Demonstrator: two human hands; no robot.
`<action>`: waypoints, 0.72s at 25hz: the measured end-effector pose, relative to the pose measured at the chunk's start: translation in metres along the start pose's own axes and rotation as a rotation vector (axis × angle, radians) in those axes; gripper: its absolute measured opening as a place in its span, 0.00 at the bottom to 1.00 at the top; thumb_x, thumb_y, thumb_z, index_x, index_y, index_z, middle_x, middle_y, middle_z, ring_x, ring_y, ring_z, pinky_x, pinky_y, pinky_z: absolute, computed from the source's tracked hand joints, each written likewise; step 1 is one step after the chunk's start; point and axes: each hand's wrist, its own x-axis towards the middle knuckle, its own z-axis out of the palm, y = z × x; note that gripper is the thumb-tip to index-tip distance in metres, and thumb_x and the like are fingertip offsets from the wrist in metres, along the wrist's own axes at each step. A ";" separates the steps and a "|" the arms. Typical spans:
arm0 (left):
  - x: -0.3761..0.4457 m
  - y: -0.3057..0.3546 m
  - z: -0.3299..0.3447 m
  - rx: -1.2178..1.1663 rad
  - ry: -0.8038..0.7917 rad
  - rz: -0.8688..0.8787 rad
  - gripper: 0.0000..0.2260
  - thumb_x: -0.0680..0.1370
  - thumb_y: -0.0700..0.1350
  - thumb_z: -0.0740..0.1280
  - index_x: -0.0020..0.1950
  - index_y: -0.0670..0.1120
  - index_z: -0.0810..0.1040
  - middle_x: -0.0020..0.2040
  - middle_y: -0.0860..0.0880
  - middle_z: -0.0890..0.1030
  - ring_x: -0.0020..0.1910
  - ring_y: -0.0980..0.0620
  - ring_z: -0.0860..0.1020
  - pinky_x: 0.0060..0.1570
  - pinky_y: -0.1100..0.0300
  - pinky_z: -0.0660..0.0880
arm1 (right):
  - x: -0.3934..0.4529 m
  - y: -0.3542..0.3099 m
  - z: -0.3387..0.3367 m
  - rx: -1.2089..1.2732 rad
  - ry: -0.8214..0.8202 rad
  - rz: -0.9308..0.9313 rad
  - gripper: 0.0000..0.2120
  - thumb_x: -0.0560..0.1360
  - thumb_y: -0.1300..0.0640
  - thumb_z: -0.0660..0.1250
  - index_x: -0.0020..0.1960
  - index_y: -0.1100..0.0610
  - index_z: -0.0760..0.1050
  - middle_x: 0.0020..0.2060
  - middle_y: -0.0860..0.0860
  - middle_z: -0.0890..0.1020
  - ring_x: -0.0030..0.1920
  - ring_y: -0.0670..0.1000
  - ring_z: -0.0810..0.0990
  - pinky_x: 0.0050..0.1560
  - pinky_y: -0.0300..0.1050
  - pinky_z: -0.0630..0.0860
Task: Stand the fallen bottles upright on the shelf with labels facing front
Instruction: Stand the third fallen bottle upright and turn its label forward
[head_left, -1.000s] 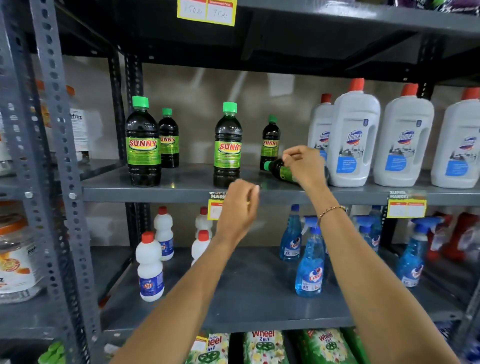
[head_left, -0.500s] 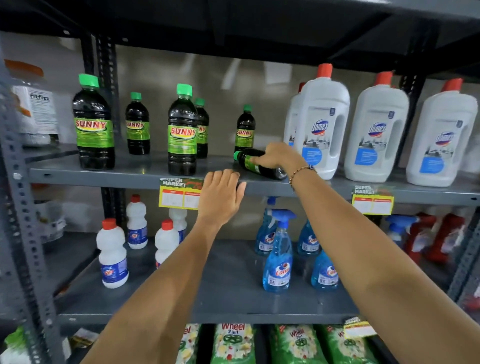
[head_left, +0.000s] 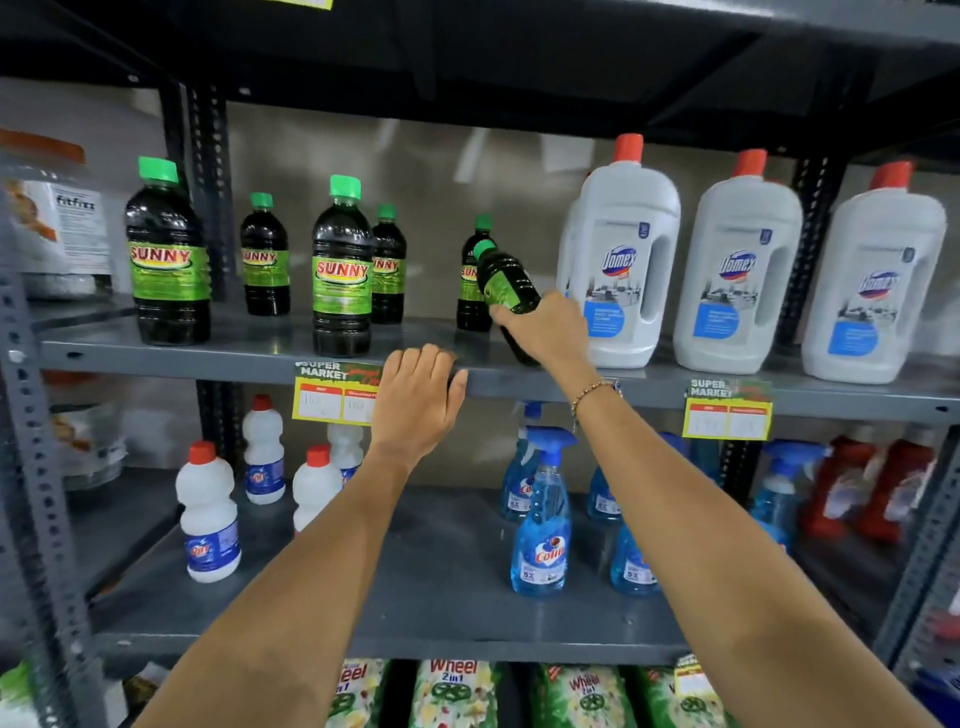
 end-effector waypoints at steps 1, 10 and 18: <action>0.000 0.000 0.001 0.004 -0.003 0.001 0.16 0.81 0.51 0.52 0.48 0.43 0.75 0.43 0.45 0.77 0.41 0.43 0.73 0.47 0.51 0.66 | -0.002 0.002 0.005 0.078 0.041 0.012 0.28 0.70 0.40 0.68 0.55 0.64 0.71 0.46 0.55 0.77 0.46 0.54 0.74 0.44 0.46 0.70; -0.001 0.000 0.003 -0.022 0.037 -0.001 0.16 0.81 0.50 0.53 0.49 0.43 0.76 0.43 0.46 0.77 0.41 0.43 0.74 0.47 0.52 0.66 | 0.009 -0.001 0.042 0.153 -0.146 -0.043 0.31 0.75 0.39 0.60 0.63 0.63 0.59 0.61 0.59 0.74 0.61 0.60 0.74 0.61 0.59 0.71; -0.001 0.000 0.004 -0.017 0.075 0.004 0.14 0.81 0.50 0.55 0.48 0.42 0.76 0.41 0.46 0.76 0.40 0.44 0.73 0.46 0.52 0.66 | 0.020 0.000 0.037 0.402 -0.423 0.097 0.40 0.69 0.47 0.74 0.68 0.63 0.54 0.57 0.54 0.74 0.59 0.53 0.75 0.60 0.49 0.74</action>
